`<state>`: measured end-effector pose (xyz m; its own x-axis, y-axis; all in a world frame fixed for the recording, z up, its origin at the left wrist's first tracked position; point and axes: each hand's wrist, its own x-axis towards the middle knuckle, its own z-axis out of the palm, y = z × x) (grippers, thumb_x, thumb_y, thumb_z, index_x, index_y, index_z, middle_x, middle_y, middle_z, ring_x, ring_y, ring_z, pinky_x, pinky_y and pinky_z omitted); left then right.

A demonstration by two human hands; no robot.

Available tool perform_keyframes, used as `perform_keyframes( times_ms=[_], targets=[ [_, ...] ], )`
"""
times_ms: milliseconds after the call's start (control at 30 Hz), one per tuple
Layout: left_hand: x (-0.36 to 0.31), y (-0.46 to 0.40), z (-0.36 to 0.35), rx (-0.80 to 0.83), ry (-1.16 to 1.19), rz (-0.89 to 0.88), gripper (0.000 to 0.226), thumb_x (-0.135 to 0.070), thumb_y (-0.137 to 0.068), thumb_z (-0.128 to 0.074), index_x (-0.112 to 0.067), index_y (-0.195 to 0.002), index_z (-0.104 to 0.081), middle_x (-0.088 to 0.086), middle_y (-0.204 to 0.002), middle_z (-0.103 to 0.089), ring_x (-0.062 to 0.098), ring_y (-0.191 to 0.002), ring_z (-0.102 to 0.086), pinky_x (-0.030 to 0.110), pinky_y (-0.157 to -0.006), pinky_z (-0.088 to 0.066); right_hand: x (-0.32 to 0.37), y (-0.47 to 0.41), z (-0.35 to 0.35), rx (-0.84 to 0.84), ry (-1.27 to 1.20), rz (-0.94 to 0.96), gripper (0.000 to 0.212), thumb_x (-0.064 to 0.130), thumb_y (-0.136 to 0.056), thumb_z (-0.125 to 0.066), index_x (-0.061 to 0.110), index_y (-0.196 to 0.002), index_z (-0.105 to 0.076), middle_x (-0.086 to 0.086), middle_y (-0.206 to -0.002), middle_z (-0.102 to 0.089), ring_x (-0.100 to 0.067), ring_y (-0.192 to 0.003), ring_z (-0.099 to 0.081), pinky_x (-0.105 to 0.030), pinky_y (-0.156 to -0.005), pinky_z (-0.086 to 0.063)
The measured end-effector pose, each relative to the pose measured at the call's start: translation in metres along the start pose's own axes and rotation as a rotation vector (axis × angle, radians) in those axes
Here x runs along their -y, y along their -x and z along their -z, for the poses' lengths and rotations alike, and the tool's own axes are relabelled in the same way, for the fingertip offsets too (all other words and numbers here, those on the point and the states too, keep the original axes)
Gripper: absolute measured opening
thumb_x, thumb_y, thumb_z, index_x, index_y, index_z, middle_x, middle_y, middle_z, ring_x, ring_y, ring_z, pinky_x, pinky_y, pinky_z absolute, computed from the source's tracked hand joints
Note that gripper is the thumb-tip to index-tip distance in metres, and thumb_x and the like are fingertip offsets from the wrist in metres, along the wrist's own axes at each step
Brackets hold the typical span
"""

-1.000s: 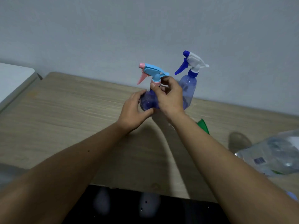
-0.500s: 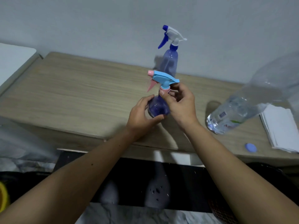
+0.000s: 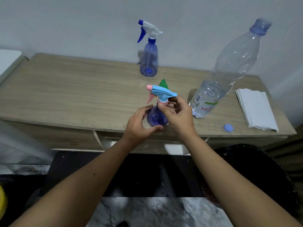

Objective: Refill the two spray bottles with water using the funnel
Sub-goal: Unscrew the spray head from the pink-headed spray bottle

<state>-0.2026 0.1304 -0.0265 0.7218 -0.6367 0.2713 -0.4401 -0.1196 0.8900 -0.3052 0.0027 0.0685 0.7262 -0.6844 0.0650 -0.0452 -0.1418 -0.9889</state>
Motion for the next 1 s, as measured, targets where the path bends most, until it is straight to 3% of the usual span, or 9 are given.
perform_keyframes(
  times_ms=[100,167,333,400,533,600,700,800,1000],
  targets=[
    [-0.002,0.001,0.001,0.004,0.011,-0.003,0.086,-0.049,-0.067,-0.097,-0.019,-0.139,-0.06,-0.003,-0.132,-0.068,0.012,-0.122,-0.068,0.046,-0.104,-0.057,0.005,0.0,-0.004,-0.029,-0.054,-0.005,0.042,0.0,-0.082,-0.087,0.01,-0.115,-0.064,-0.015,-0.109,-0.074,-0.013,-0.096,-0.076,-0.036,-0.096,-0.062],
    [-0.002,0.001,0.002,0.023,0.02,-0.008,0.085,-0.048,-0.068,-0.097,-0.019,-0.139,-0.06,-0.003,-0.131,-0.069,0.013,-0.121,-0.068,0.046,-0.104,-0.057,0.006,-0.001,-0.006,-0.05,-0.079,-0.011,0.044,-0.001,-0.08,-0.089,0.006,-0.113,-0.062,-0.021,-0.111,-0.074,-0.018,-0.094,-0.078,-0.039,-0.093,-0.063],
    [-0.004,0.001,0.003,0.045,0.003,0.004,0.083,-0.048,-0.071,-0.096,-0.017,-0.14,-0.06,-0.002,-0.128,-0.071,0.016,-0.117,-0.07,0.048,-0.1,-0.058,0.002,-0.004,-0.005,-0.078,0.041,0.035,0.028,-0.001,-0.086,-0.083,-0.003,-0.109,-0.066,-0.008,-0.097,-0.07,0.008,-0.082,-0.068,-0.016,-0.079,-0.056],
    [-0.005,0.001,0.004,0.045,-0.005,0.01,0.08,-0.049,-0.073,-0.095,-0.02,-0.139,-0.061,-0.004,-0.124,-0.071,0.017,-0.111,-0.071,0.048,-0.096,-0.058,0.002,-0.003,-0.003,-0.056,0.113,0.057,0.022,0.001,-0.09,-0.078,0.0,-0.111,-0.07,-0.005,-0.099,-0.072,0.01,-0.086,-0.065,-0.01,-0.079,-0.052],
    [-0.007,-0.001,0.006,0.073,-0.001,0.033,0.078,-0.048,-0.074,-0.095,-0.02,-0.138,-0.061,-0.008,-0.129,-0.069,0.014,-0.118,-0.069,0.045,-0.1,-0.057,0.006,-0.005,0.002,0.032,0.168,0.046,0.026,0.007,-0.095,-0.071,0.008,-0.12,-0.071,-0.006,-0.111,-0.074,0.004,-0.097,-0.068,-0.014,-0.082,-0.053],
    [-0.01,-0.001,0.007,0.07,-0.022,0.044,0.075,-0.047,-0.074,-0.095,-0.022,-0.136,-0.061,-0.01,-0.124,-0.069,0.009,-0.111,-0.068,0.04,-0.096,-0.058,0.012,-0.004,0.0,0.012,0.132,0.032,0.031,0.004,-0.09,-0.078,0.011,-0.118,-0.068,-0.009,-0.115,-0.07,0.007,-0.095,-0.066,-0.013,-0.081,-0.053],
    [-0.014,-0.001,0.008,0.075,-0.032,0.062,0.073,-0.047,-0.074,-0.095,-0.024,-0.135,-0.061,-0.012,-0.121,-0.068,0.004,-0.106,-0.066,0.035,-0.094,-0.057,0.015,-0.003,-0.007,-0.064,0.101,0.028,0.04,0.002,-0.08,-0.086,0.022,-0.107,-0.063,-0.012,-0.116,-0.067,-0.004,-0.096,-0.063,-0.018,-0.08,-0.057],
    [-0.014,-0.002,0.008,0.098,-0.021,0.101,0.079,-0.053,-0.07,-0.094,-0.027,-0.137,-0.06,-0.012,-0.127,-0.068,0.005,-0.113,-0.067,0.041,-0.099,-0.056,0.019,0.0,-0.007,-0.116,0.145,0.015,0.034,0.003,-0.084,-0.084,0.013,-0.109,-0.064,-0.006,-0.112,-0.07,-0.008,-0.098,-0.064,-0.011,-0.077,-0.053],
    [-0.014,-0.002,0.008,0.117,-0.054,0.108,0.093,-0.064,-0.061,-0.086,-0.025,-0.14,-0.057,-0.009,-0.136,-0.067,0.013,-0.122,-0.067,0.046,-0.103,-0.055,0.025,0.009,0.001,-0.051,0.144,0.004,0.03,-0.001,-0.094,-0.074,0.019,-0.114,-0.066,-0.001,-0.115,-0.072,-0.004,-0.105,-0.066,-0.015,-0.082,-0.055]
  ],
)
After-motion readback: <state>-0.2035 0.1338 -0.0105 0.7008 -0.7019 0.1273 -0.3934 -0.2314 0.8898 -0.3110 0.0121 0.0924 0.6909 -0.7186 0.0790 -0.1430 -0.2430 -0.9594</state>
